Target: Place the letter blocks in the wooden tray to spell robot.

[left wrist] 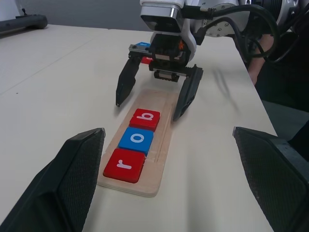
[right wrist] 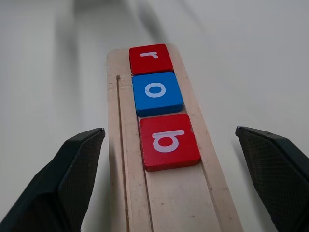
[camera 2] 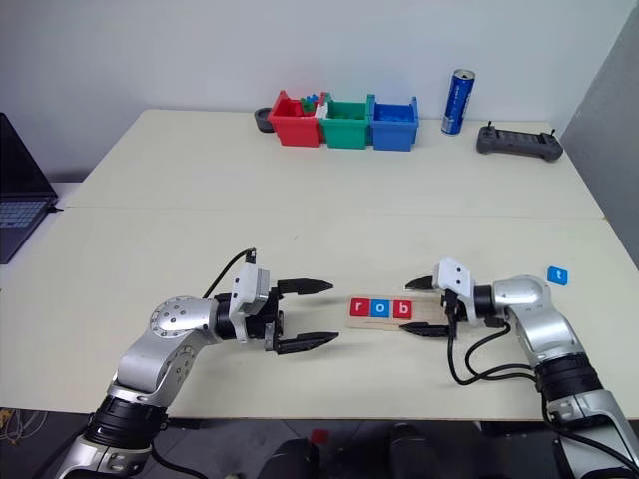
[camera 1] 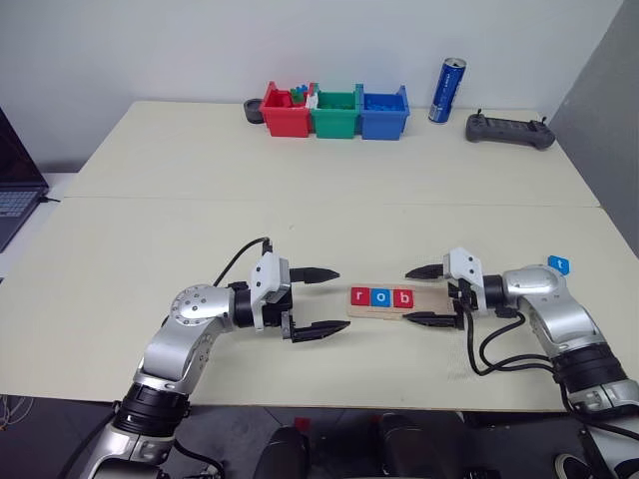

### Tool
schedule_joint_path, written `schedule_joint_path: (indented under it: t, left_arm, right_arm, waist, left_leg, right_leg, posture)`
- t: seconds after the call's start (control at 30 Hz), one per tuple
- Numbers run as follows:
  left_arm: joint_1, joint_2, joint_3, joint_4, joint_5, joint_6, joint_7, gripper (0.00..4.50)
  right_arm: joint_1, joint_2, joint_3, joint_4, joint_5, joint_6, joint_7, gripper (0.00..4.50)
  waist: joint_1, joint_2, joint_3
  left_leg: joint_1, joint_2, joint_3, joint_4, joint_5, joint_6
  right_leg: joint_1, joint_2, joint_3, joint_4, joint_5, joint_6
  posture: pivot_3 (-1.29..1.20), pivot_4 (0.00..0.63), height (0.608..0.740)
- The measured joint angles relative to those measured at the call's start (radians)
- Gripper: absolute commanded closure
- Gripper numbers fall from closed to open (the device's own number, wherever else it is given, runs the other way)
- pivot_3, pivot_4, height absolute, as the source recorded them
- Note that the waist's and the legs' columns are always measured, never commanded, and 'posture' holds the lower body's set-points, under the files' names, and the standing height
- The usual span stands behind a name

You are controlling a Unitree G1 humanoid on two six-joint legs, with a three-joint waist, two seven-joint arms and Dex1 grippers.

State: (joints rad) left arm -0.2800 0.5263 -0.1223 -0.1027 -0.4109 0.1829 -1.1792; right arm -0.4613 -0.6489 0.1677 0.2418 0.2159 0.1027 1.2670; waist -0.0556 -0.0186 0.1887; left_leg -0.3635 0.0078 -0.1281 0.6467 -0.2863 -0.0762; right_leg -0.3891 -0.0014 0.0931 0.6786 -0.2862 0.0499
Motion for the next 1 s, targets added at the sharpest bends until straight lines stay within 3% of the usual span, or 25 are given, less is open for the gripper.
schedule_joint_path:
  t: [0.27,0.43,0.7,1.0]
  left_arm:
    - [-0.001,-0.002,-0.007,0.009,0.002,-0.001,-0.002,0.0]
    - [-0.001,-0.007,-0.014,0.01,0.003,-0.01,0.001,0.0]
    - [-0.012,-0.024,-0.028,0.031,0.005,-0.018,-0.005,0.0]
    - [-0.068,-0.049,-0.04,0.08,0.015,-0.034,-0.027,0.0]
  right_arm:
    - [0.029,-0.094,-0.12,-0.14,0.07,0.11,-0.031,0.04]
    - [0.166,-0.113,-0.263,-0.211,0.077,0.172,-0.202,0.04]
    - [0.401,0.097,-0.47,-0.326,-0.061,0.273,-0.773,0.04]
    - [0.356,0.203,-0.471,-0.353,-0.088,0.357,-0.987,0.04]
  waist:
    - [0.003,0.0,0.0]
    - [0.008,0.0,0.0]
    - [0.007,0.002,-0.001]
    - [-0.001,0.003,-0.002]
  left_leg:
    - [0.0,0.0,0.0,0.0,0.0,0.0]
    - [-0.001,0.0,0.0,0.0,0.0,0.0]
    - [0.001,0.0,0.003,0.0,0.0,0.0]
    - [0.0,0.0,0.003,-0.001,0.0,0.0]
  right_leg:
    - [0.0,0.0,0.0,0.0,0.0,0.0]
    - [0.0,0.0,0.0,0.0,0.0,0.0]
    - [-0.001,0.001,0.003,0.001,0.0,0.0]
    - [0.0,0.001,0.003,0.001,0.0,0.0]
  posture:
    - [0.0,0.15,0.74]
    - [0.0,0.15,0.74]
    - [0.0,0.15,0.74]
    - [0.0,0.15,0.74]
